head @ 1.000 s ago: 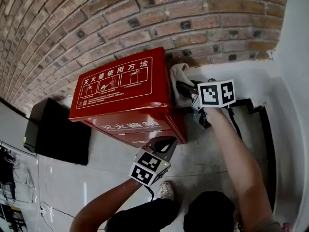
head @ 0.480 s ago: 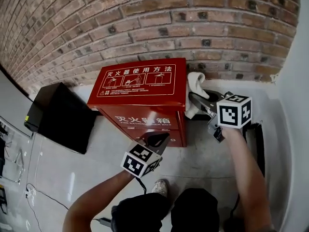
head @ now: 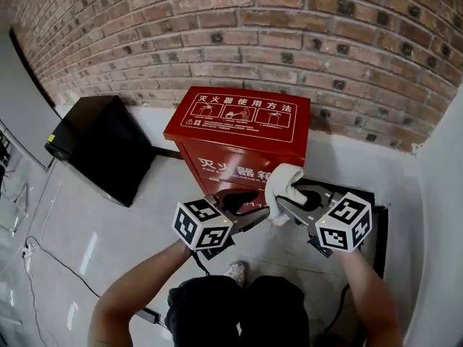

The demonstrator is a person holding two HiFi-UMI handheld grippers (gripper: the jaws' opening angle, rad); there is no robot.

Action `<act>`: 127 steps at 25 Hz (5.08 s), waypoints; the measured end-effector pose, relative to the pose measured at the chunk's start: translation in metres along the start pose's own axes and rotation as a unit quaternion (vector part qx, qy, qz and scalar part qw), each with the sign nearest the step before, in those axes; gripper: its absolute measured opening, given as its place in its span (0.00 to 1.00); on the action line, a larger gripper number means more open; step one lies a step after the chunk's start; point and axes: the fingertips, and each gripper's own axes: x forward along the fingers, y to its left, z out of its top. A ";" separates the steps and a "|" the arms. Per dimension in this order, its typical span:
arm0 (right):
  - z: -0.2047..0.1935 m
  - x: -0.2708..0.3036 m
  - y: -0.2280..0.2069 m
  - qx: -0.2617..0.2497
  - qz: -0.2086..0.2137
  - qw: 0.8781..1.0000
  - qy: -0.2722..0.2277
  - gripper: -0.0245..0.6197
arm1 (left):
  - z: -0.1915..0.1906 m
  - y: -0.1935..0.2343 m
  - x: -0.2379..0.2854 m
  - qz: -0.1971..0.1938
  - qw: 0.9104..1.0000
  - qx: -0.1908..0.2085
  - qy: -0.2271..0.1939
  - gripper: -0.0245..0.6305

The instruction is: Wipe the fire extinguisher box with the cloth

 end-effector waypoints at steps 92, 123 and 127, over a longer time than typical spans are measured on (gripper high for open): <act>-0.115 0.374 0.074 -0.043 -0.022 0.965 0.258 0.08 | -0.032 0.366 -0.055 -0.167 0.975 -0.075 -0.123 0.11; -0.180 0.382 0.089 -0.001 0.021 0.959 0.283 0.08 | -0.213 0.373 -0.019 -0.159 0.977 -0.142 -0.009 0.11; -0.186 0.377 0.087 0.012 0.021 0.959 0.281 0.08 | -0.218 0.391 -0.007 -0.129 0.978 -0.159 -0.022 0.11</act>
